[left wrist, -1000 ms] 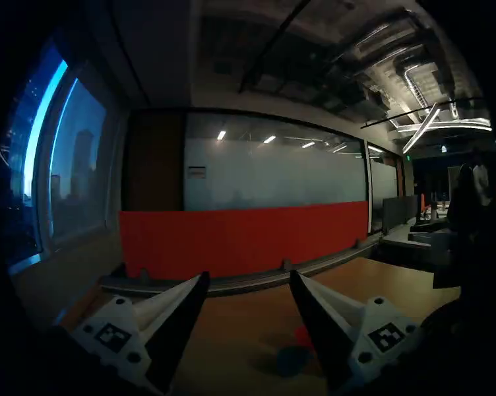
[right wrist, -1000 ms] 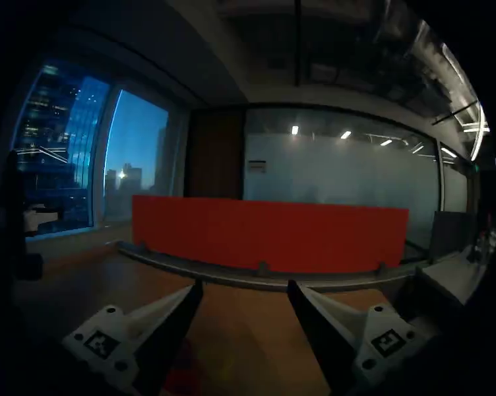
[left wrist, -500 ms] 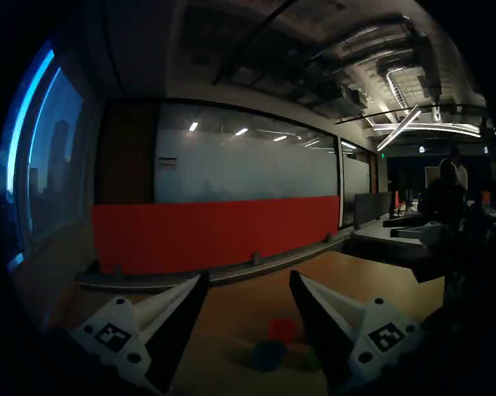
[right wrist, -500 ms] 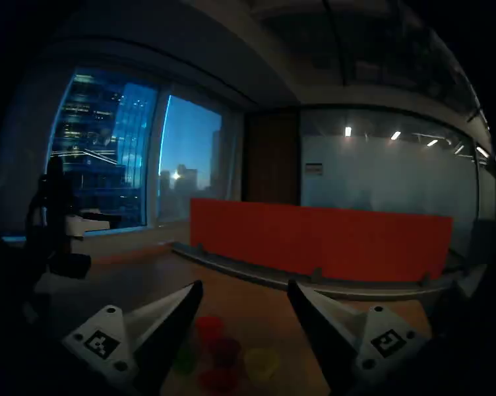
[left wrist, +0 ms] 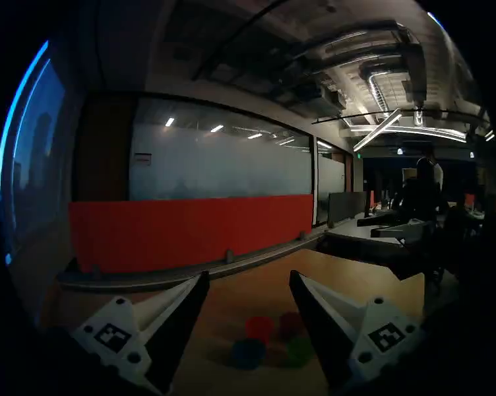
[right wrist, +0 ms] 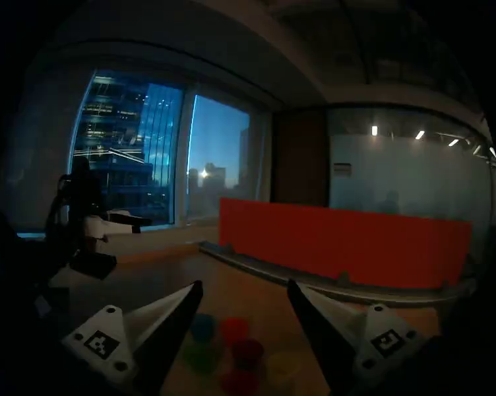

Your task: Pour water

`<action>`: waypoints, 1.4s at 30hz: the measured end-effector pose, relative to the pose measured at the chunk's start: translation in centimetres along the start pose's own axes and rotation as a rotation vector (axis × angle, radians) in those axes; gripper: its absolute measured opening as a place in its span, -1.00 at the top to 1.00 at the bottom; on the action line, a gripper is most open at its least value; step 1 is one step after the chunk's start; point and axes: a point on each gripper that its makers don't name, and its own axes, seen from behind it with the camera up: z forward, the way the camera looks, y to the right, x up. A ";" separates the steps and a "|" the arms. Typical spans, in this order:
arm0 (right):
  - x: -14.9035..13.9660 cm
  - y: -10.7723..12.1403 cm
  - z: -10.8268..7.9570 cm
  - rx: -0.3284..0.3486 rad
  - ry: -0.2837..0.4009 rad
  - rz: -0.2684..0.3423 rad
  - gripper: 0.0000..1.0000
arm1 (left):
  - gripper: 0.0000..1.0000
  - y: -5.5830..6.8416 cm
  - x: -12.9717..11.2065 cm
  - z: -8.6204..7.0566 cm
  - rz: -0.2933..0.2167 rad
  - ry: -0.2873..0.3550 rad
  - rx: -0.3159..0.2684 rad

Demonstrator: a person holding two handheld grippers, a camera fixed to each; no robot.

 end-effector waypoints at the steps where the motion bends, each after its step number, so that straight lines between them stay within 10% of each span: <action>1: -0.2 -0.2 0.0 0.010 -0.011 -0.003 -0.98 | -0.79 0.1 -0.2 0.0 0.005 -0.005 -0.008; 42: -10.1 -3.4 1.8 0.197 -0.278 -0.096 -0.98 | -0.79 1.3 -10.9 2.6 0.066 -0.215 -0.116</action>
